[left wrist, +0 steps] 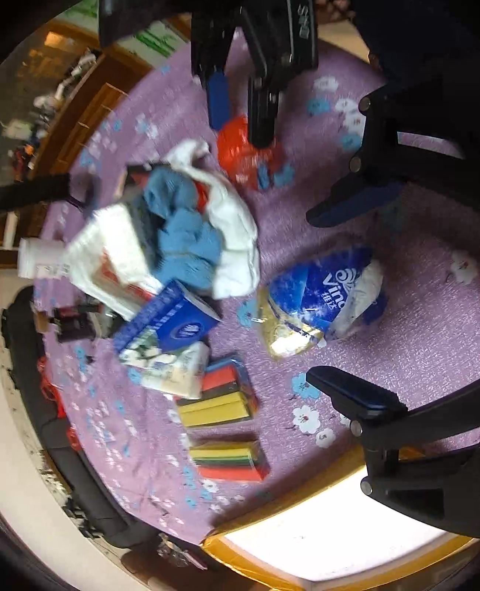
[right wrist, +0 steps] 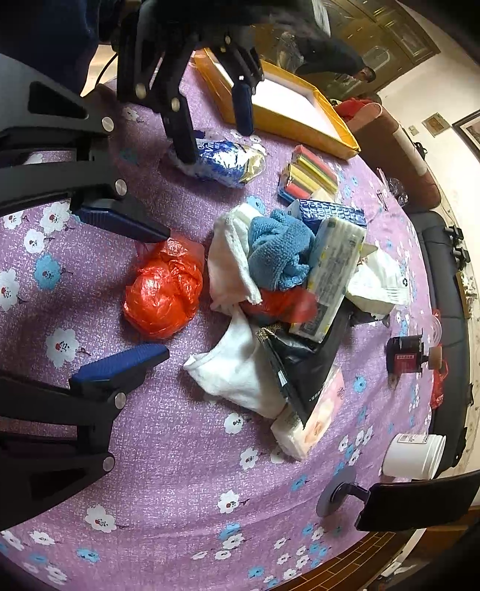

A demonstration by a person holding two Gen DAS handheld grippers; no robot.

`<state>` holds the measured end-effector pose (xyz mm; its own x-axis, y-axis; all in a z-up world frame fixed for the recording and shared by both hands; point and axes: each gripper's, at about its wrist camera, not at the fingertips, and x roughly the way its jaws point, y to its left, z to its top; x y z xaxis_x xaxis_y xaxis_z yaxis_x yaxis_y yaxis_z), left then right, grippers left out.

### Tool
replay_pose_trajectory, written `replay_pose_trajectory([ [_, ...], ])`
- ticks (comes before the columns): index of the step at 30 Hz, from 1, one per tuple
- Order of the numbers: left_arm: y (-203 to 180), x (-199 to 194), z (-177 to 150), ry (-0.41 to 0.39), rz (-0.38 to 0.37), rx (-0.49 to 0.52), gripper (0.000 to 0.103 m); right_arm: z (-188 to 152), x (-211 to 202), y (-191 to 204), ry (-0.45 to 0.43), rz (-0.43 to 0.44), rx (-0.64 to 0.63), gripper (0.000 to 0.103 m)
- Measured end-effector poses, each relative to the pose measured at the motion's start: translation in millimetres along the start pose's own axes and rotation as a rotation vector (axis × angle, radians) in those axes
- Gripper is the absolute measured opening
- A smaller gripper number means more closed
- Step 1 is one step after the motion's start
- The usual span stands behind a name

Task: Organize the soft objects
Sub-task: 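Grasp the blue Vinda tissue bag with the left gripper while right holds red bundle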

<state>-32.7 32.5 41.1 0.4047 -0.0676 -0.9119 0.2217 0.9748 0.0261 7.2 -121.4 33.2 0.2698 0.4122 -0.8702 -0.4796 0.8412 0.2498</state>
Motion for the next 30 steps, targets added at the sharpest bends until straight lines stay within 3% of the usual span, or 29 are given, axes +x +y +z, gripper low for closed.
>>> replay_pose_trajectory([
  [4, 7, 19, 0, 0.051, 0.026, -0.037, 0.075, 1, 8, 3, 0.016, -0.005, -0.008, 0.063],
  [6, 8, 25, -2, 0.058, 0.018, -0.052, 0.055, 0, 15, 5, 0.029, -0.003, -0.013, 0.063],
  [8, 6, 24, -2, 0.04, 0.02, -0.061, 0.05, -2, 18, 7, 0.036, 0.017, -0.018, 0.046],
  [9, 4, 22, -2, 0.033, 0.03, -0.049, 0.049, -2, 18, 8, 0.032, 0.017, -0.021, 0.046],
  [17, 4, 2, -9, -0.05, 0.086, -0.061, 0.047, -2, 5, 17, -0.018, 0.024, -0.052, 0.043],
  [30, 45, -41, -14, -0.174, 0.241, -0.112, 0.047, 18, -13, 62, -0.065, 0.048, -0.165, 0.043],
])
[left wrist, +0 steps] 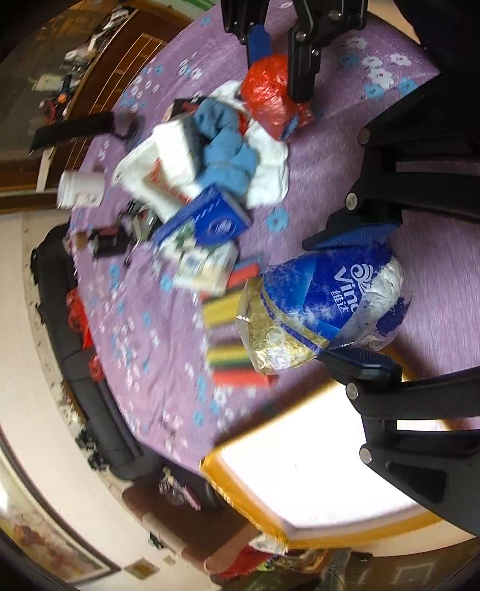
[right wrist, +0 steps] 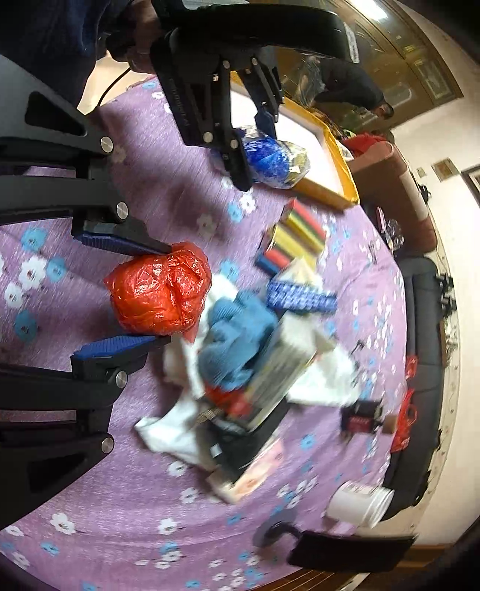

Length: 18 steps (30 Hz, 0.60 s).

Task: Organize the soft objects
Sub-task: 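Grasp the blue Vinda tissue bag with the left gripper while right holds red bundle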

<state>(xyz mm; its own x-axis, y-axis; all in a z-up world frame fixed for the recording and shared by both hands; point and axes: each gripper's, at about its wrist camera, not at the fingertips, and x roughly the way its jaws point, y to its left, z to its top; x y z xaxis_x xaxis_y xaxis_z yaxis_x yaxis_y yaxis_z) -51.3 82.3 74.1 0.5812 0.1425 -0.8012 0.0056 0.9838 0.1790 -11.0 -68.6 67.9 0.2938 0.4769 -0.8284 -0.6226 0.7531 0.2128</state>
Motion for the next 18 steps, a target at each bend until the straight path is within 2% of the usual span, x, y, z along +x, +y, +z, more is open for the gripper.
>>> replay_pose_trajectory([
  [8, 49, -20, -1, -0.046, 0.136, -0.066, 0.047, 41, -1, 40, -0.026, 0.057, -0.085, 0.043],
  [18, 114, -29, -20, -0.017, 0.239, -0.158, 0.047, 97, 30, 109, -0.036, 0.169, -0.17, 0.043],
])
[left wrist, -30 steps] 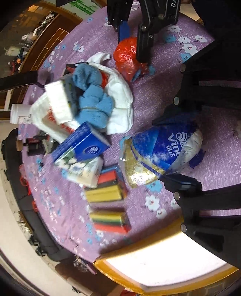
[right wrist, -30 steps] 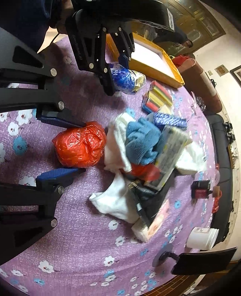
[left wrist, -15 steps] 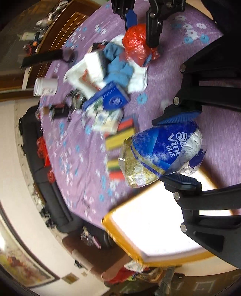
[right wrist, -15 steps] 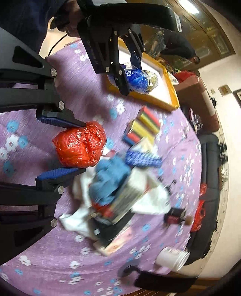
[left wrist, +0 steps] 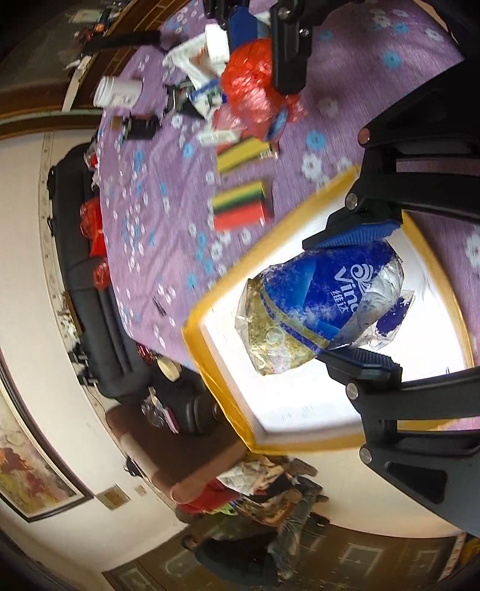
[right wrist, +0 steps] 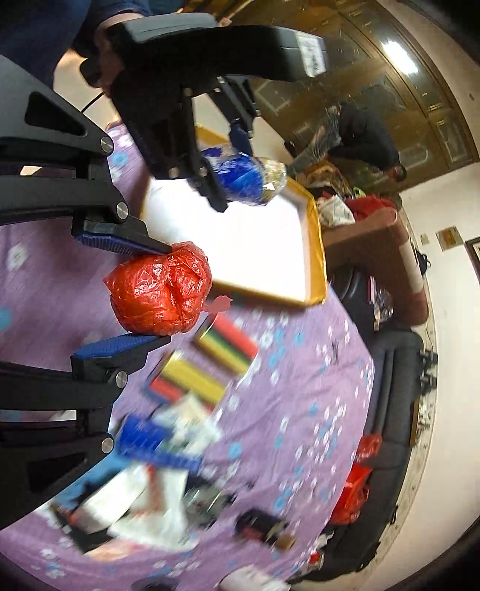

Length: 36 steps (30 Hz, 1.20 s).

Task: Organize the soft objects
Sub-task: 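Grasp the blue Vinda tissue bag with the left gripper while right holds red bundle, then carry both items to the yellow-rimmed tray and release them inside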

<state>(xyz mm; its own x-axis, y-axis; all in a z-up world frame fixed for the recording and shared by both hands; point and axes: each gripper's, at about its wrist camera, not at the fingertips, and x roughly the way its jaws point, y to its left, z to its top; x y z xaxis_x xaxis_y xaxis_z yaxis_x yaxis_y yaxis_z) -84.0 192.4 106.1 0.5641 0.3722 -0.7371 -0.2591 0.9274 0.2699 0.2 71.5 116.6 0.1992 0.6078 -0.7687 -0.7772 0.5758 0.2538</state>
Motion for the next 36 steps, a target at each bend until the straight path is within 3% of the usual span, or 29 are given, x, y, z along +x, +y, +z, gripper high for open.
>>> replay_pose_trajectory([
  [6, 30, 8, -11, 0.035, 0.036, -0.032, 0.047, 25, 42, 27, 0.033, 0.046, -0.033, 0.043],
  [19, 75, 19, -31, 0.086, 0.084, -0.091, 0.047, 31, 113, 57, 0.138, 0.091, -0.052, 0.044],
  [36, 83, 23, -34, 0.094, 0.079, -0.104, 0.047, -1, 124, 62, 0.237, 0.104, -0.076, 0.043],
])
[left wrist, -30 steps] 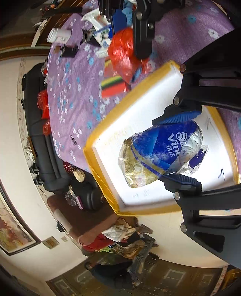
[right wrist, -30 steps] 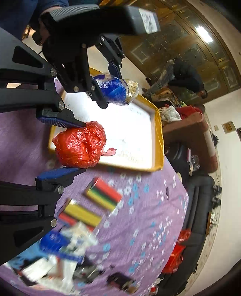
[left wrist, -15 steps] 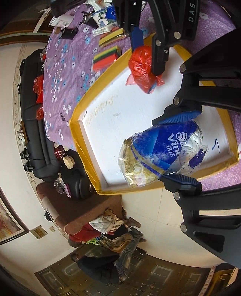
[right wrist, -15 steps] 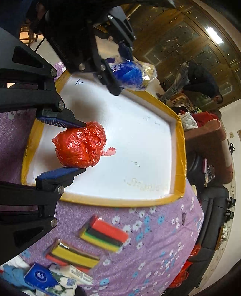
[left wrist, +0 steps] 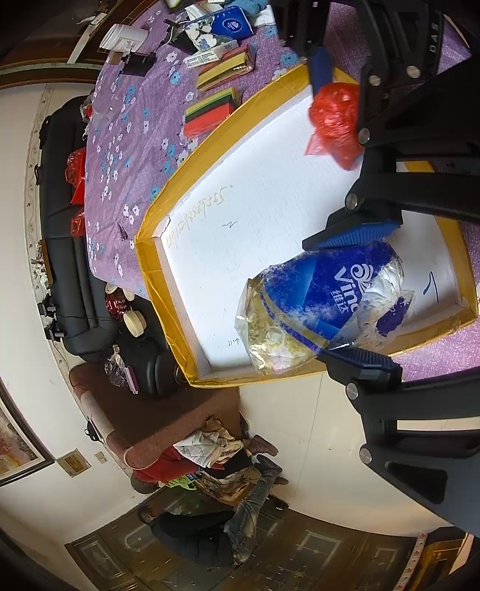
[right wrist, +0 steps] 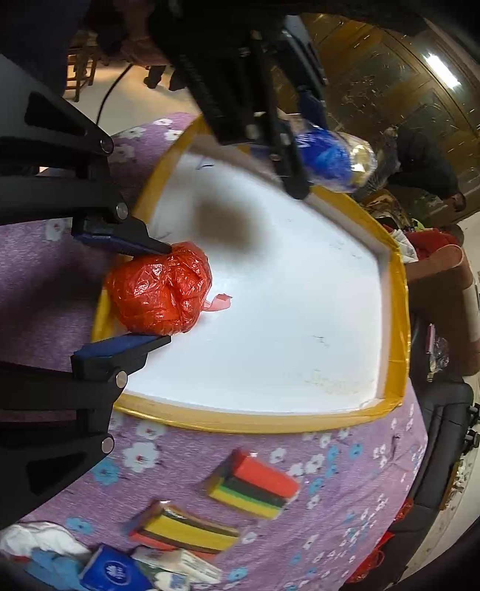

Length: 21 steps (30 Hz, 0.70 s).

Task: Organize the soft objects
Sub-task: 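Carry both items to the yellow-rimmed tray and release them inside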

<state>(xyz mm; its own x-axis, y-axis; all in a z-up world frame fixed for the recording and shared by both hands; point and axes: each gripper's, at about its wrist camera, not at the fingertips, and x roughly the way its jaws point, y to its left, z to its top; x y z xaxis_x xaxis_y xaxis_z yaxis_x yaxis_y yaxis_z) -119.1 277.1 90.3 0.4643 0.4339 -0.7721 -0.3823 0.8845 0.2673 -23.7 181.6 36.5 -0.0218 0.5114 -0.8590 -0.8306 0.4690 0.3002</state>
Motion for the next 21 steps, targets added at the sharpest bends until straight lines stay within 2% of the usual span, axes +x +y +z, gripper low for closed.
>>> replay_pose_trajectory([
  [8, 0, -1, 0, 0.0, -0.004, 0.002, 0.047, -11, -11, -6, 0.01, 0.018, 0.024, 0.043],
  [17, -9, -6, 1, 0.001, -0.01, 0.012, 0.047, -45, -20, -9, 0.102, 0.073, 0.036, 0.043],
  [21, -10, -4, 8, 0.028, -0.064, -0.012, 0.047, -25, -41, -17, 0.019, 0.076, 0.067, 0.043],
])
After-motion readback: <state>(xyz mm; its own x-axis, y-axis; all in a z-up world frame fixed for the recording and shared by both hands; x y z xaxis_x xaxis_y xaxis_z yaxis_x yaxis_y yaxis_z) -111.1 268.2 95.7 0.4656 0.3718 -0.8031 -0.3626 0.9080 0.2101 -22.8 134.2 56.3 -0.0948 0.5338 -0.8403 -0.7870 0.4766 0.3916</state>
